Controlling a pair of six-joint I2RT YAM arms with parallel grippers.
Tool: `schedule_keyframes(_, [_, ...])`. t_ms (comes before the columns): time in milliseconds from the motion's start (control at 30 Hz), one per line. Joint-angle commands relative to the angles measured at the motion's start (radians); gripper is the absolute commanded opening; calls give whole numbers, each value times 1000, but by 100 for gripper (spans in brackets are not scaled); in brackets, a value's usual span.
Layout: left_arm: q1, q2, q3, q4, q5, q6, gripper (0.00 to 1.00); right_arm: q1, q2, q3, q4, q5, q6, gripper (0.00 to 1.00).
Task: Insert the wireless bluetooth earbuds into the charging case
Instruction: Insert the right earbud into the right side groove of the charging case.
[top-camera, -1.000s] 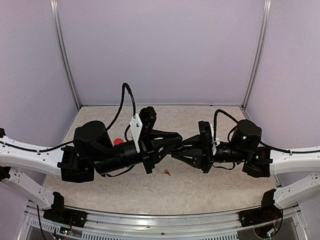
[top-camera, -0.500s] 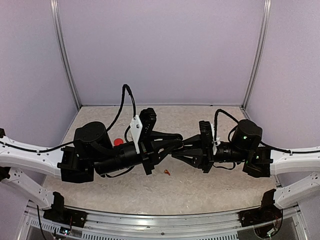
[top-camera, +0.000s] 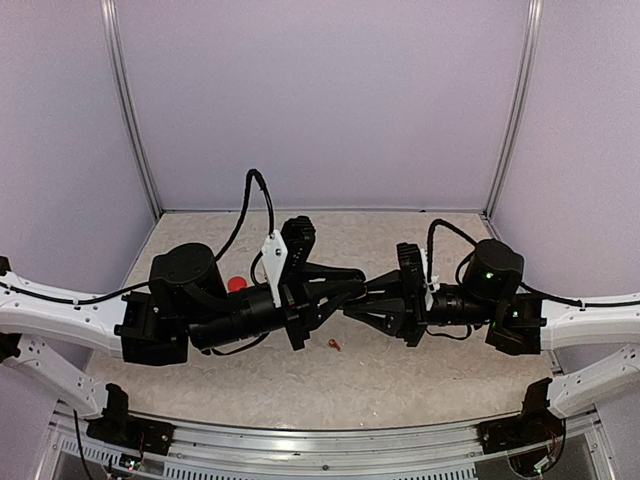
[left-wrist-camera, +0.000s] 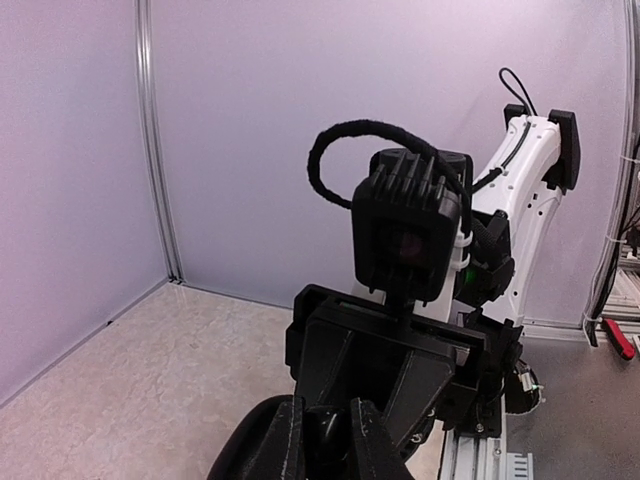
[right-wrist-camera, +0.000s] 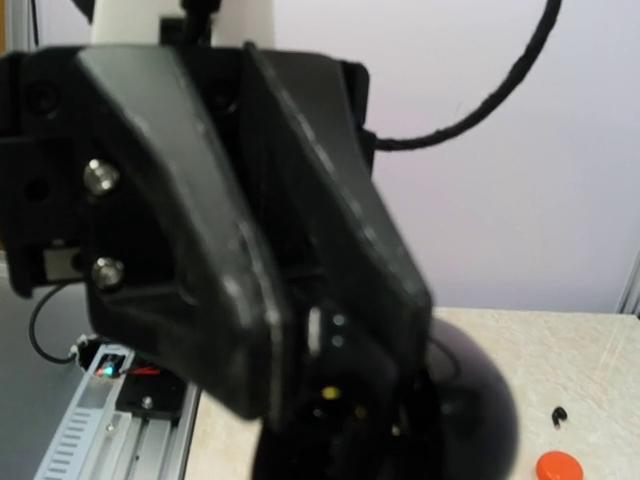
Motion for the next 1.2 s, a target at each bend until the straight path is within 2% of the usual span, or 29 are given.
schedule_keyframes(0, [12, 39, 24, -99, -22, -29, 5, 12, -26, 44, 5, -16, -31, 0])
schedule_keyframes(400, [42, 19, -16, -103, 42, -80, 1, 12, -57, 28, 19, 15, -44, 0])
schedule_keyframes(733, [39, 6, -69, -32, 56, -38, 0, 12, -52, 9, 73, 43, 26, 0])
schedule_keyframes(1167, [19, 12, -87, -31, 42, 24, 0, 12, -42, -5, 125, 26, 69, 0])
